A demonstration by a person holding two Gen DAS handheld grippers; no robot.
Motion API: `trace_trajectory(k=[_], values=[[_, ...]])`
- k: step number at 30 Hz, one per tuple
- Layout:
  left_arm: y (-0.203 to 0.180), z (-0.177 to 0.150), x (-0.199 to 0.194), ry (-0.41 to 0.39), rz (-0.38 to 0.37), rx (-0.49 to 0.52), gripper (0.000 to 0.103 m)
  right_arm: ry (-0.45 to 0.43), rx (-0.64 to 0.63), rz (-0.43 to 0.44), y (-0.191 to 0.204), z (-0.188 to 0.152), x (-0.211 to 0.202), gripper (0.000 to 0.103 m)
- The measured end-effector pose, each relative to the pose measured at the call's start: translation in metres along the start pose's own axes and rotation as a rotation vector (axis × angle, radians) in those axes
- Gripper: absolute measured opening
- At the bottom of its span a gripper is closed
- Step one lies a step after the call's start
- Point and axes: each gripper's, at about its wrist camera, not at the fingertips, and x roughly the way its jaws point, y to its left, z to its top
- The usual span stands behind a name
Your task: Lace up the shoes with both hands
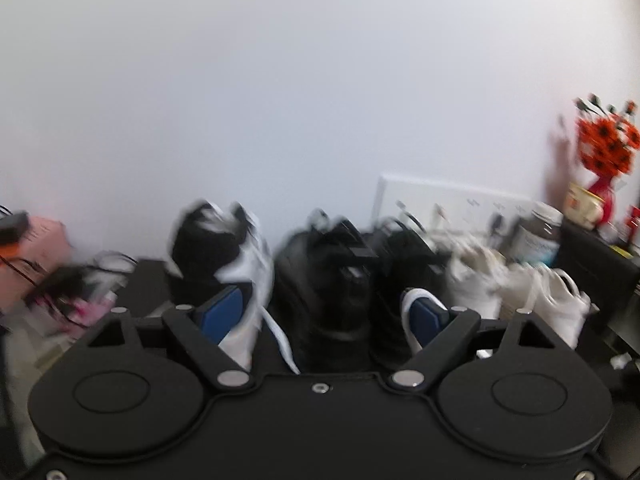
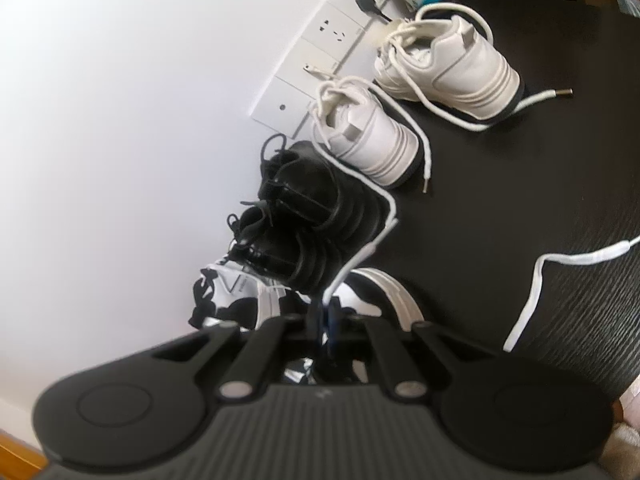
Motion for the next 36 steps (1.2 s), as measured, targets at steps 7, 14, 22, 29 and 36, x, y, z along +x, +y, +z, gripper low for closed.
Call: trace_trajectory(k=[7,14,22,29,36], values=[[-0.016,0.006,-0.025,-0.090,-0.038,0.085,0.089,-0.006,-0.003,0.018,0.000,0.000,-0.004,0.002],[-0.031,0.006,-0.041,-0.109,-0.153,0.139,0.092,-0.019,0.001,0.081,0.002,-0.001,-0.010,0.003],[-0.040,-0.005,-0.041,-0.032,-0.178,0.166,0.093,-0.087,0.005,0.143,0.003,0.005,-0.033,0.003],[-0.048,-0.016,-0.037,0.060,-0.225,0.201,0.094,-0.190,0.046,0.168,-0.007,0.019,-0.067,0.002],[-0.054,-0.026,-0.037,0.180,-0.231,0.217,0.094,-0.296,0.078,0.153,-0.022,0.031,-0.106,0.002]])
